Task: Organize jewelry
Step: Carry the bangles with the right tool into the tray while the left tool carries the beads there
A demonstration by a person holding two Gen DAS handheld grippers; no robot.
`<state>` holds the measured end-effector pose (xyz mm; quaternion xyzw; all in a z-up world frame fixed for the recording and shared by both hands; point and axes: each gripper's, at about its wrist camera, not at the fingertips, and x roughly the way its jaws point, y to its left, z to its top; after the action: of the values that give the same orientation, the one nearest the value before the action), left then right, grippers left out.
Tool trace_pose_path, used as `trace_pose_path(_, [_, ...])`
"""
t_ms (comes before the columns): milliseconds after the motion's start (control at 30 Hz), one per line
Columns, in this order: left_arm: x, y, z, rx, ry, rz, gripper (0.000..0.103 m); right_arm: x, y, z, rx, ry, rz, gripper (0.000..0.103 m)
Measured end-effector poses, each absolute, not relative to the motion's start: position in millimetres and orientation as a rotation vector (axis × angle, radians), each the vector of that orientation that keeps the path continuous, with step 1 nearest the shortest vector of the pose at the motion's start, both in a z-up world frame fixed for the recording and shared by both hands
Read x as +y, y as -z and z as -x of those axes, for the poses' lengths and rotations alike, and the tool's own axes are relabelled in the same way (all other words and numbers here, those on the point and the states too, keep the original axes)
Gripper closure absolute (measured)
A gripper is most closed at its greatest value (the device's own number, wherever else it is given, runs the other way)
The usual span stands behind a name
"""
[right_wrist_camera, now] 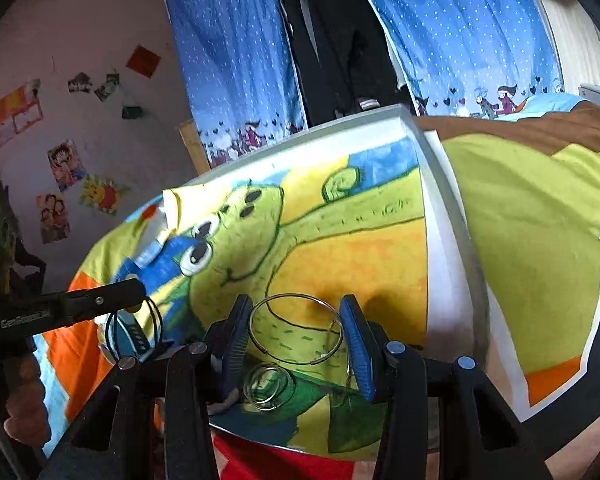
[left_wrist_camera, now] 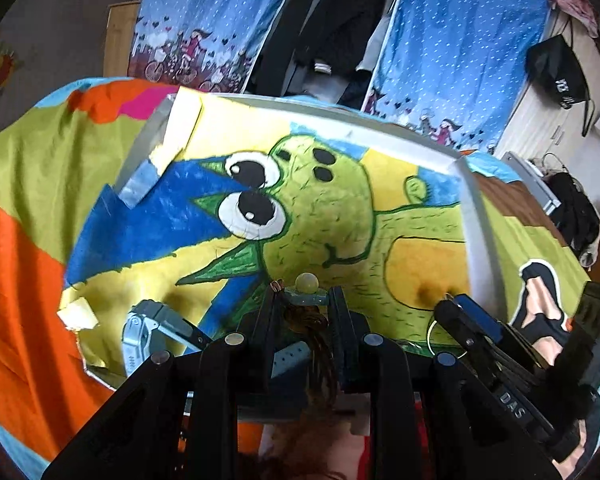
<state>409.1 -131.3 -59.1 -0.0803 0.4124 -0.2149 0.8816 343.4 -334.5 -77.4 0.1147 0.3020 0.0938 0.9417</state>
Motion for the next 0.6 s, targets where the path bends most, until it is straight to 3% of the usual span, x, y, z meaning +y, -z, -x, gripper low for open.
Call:
trace_pose_path(233, [-130.4, 73.2, -419.3, 0.912, 0.391, 0.17, 0.081, -329.6, 83.8, -347.7, 0.643, -0.171, -0.175, 0.059])
trace_pose_path(300, [-127.8, 72.0, -419.3, 0.911, 0.377, 0.178, 0.066, -330.8, 83.4, -348.9, 0.646, -0.173, -0.18, 0.056])
trace_pose_path(433, [-115.8, 65.9, -415.8, 0.896, 0.356, 0.219, 0.063, -330.5, 76.9, -345.5, 0.622, -0.182, -0.179, 0.047])
trace_pose_path(533, [-109.7, 54.4, -409.0, 0.87, 0.33, 0.225, 0.049, -329.7, 69.3, -342.2, 0.597, -0.178, -0.169, 0.043])
trace_pose_path(600, [-107.2, 45.7, -403.7, 0.844, 0.328, 0.229, 0.041, -331.2, 63.7, -339.2, 0.578, -0.17, -0.172, 0.035])
